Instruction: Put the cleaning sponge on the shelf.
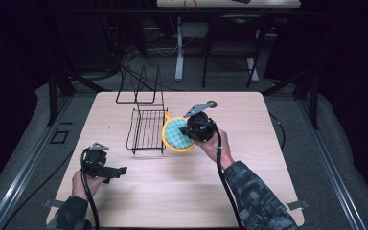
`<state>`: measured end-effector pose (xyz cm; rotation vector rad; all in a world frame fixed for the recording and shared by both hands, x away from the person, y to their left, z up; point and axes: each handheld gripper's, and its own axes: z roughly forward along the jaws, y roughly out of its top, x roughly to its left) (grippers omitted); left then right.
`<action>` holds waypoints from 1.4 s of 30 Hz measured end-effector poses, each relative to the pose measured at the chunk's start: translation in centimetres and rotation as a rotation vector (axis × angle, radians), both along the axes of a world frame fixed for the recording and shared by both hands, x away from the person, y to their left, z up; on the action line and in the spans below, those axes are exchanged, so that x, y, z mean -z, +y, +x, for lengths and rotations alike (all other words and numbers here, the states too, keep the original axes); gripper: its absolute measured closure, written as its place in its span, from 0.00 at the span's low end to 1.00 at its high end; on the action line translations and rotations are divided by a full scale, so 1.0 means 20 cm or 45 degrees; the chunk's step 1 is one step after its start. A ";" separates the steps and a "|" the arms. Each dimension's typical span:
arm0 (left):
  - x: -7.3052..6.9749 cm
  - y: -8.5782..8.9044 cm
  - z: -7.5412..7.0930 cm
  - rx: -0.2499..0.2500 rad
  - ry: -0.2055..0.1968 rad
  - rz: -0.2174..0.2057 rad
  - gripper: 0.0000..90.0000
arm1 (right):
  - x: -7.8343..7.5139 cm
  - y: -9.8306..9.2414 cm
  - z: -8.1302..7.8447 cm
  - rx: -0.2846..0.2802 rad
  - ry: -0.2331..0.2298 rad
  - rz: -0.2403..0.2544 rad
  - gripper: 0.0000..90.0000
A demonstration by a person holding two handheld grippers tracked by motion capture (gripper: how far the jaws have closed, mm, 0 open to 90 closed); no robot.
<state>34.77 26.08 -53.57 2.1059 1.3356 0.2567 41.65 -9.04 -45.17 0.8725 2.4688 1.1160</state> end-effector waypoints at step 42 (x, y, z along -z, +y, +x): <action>0.00 0.00 0.00 0.006 0.007 0.002 0.00 | 0.19 0.53 0.20 -0.010 -0.018 -0.094 1.00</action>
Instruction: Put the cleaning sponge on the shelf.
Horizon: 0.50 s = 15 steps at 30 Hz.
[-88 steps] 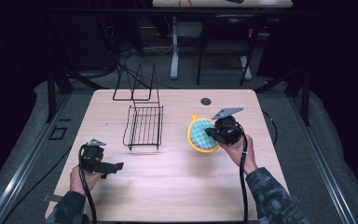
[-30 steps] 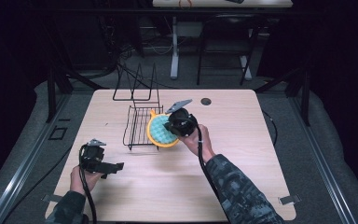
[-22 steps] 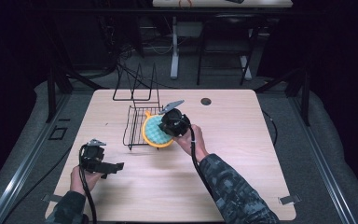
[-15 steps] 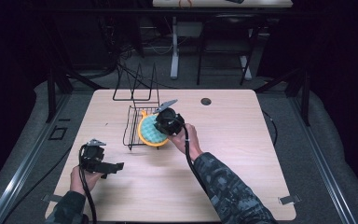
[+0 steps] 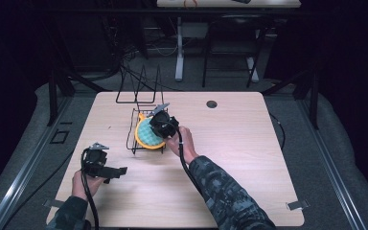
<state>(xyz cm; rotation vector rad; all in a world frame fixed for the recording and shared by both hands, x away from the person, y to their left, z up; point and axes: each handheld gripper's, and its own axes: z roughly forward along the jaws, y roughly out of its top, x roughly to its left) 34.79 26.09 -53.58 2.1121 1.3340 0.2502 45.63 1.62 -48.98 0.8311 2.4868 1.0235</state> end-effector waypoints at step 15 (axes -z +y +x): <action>0.00 0.00 0.00 0.000 0.003 -0.001 0.00 | 0.04 0.09 0.06 0.046 0.011 -0.002 0.99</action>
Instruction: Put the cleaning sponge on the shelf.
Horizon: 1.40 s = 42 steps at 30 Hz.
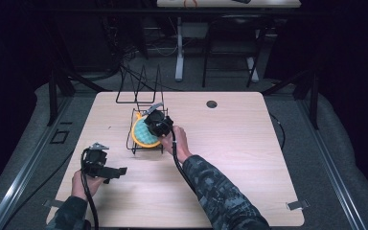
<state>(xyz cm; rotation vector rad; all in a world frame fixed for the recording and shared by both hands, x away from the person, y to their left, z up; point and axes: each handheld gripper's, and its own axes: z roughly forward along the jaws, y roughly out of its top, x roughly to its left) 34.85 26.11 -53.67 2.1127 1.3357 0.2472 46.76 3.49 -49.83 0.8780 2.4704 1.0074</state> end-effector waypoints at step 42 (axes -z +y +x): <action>-0.01 -0.02 0.00 0.016 -0.012 -0.005 0.00 | -0.02 -0.15 -0.08 -0.017 0.071 0.087 0.31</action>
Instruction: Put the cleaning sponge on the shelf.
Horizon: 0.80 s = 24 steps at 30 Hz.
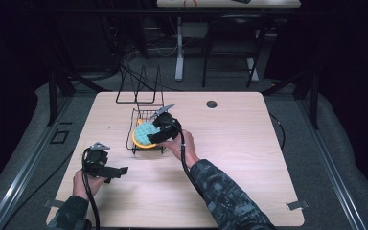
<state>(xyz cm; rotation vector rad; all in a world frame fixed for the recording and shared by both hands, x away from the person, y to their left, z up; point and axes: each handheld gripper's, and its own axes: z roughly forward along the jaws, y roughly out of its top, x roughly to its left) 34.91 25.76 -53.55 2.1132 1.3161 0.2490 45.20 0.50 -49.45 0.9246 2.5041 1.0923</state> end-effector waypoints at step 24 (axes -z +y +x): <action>0.00 -0.02 0.01 0.030 -0.005 -0.012 0.00 | -0.20 -0.52 -0.26 0.055 -0.067 -0.036 0.16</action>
